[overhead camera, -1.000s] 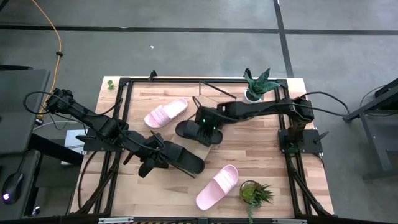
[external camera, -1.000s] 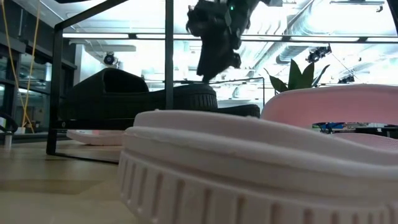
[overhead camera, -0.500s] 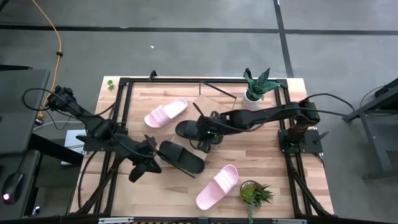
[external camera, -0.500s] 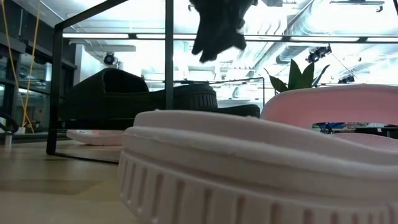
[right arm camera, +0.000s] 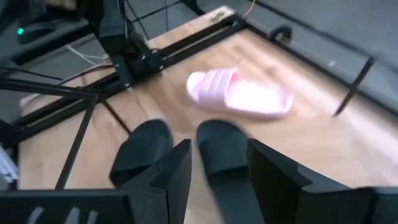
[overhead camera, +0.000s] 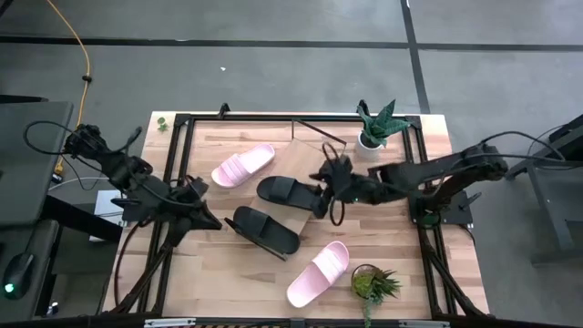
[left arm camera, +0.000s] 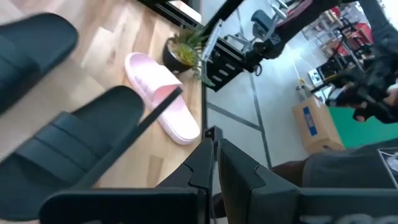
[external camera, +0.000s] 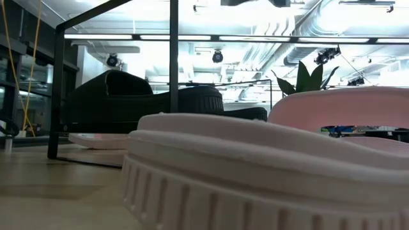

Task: Pick and place slides into the shelf
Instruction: Put the black slipper on the shelf

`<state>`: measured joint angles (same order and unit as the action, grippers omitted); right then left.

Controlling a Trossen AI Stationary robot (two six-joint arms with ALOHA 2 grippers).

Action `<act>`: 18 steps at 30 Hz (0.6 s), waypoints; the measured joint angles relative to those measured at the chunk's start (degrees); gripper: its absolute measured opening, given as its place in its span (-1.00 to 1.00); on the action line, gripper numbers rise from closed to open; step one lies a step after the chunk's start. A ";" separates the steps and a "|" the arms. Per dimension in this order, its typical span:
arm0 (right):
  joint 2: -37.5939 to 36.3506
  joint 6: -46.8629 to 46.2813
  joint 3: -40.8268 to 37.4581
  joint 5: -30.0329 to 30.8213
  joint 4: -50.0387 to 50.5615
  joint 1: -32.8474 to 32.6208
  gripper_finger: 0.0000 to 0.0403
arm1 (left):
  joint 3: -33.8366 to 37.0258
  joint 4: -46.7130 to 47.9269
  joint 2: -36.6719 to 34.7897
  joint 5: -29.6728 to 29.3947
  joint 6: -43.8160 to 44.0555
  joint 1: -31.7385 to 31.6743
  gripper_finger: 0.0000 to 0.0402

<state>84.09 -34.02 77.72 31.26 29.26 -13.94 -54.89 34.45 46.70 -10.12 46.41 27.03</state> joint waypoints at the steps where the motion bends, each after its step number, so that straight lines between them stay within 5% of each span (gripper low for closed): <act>1: -0.66 -1.54 -3.56 -0.38 -3.65 -0.22 -0.29 | 0.00 0.31 -0.53 -0.28 -0.13 0.00 -0.93; 8: -0.51 -9.99 -19.51 -3.84 -25.09 0.27 -0.29 | 0.02 5.80 -4.10 -1.54 -0.13 0.00 -0.93; 18: 9.55 -14.94 -20.66 -8.35 -30.57 2.23 -0.29 | 0.02 9.80 -5.60 -3.42 -0.13 -0.01 -0.93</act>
<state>93.64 -48.95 57.06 22.91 -1.31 -11.70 -54.87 44.25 41.10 -13.54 46.28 27.02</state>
